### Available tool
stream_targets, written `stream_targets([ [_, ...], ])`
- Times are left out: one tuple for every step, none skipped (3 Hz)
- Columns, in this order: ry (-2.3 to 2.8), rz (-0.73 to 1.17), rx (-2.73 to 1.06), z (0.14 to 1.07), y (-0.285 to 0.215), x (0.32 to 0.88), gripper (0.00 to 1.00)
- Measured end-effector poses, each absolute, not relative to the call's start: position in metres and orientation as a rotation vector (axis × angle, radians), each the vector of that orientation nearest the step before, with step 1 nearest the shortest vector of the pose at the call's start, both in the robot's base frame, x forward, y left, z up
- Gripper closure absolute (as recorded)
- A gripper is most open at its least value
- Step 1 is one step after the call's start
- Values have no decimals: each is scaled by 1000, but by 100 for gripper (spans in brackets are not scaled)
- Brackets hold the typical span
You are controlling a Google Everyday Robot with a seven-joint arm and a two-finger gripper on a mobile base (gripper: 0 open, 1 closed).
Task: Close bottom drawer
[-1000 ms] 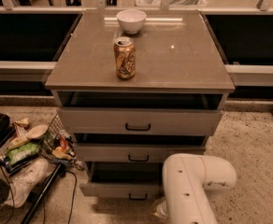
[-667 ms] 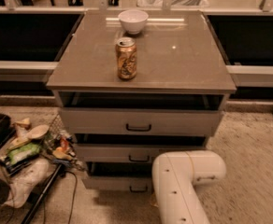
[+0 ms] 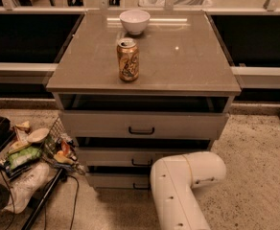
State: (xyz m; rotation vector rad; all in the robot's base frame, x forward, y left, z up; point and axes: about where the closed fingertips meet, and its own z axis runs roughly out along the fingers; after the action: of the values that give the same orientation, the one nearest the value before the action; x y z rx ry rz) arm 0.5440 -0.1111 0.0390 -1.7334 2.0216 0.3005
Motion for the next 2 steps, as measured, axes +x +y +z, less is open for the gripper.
stream_targets([
  [2008, 267, -1731, 48, -130, 593, 100],
  [2008, 291, -1733, 46, -125, 586, 100],
])
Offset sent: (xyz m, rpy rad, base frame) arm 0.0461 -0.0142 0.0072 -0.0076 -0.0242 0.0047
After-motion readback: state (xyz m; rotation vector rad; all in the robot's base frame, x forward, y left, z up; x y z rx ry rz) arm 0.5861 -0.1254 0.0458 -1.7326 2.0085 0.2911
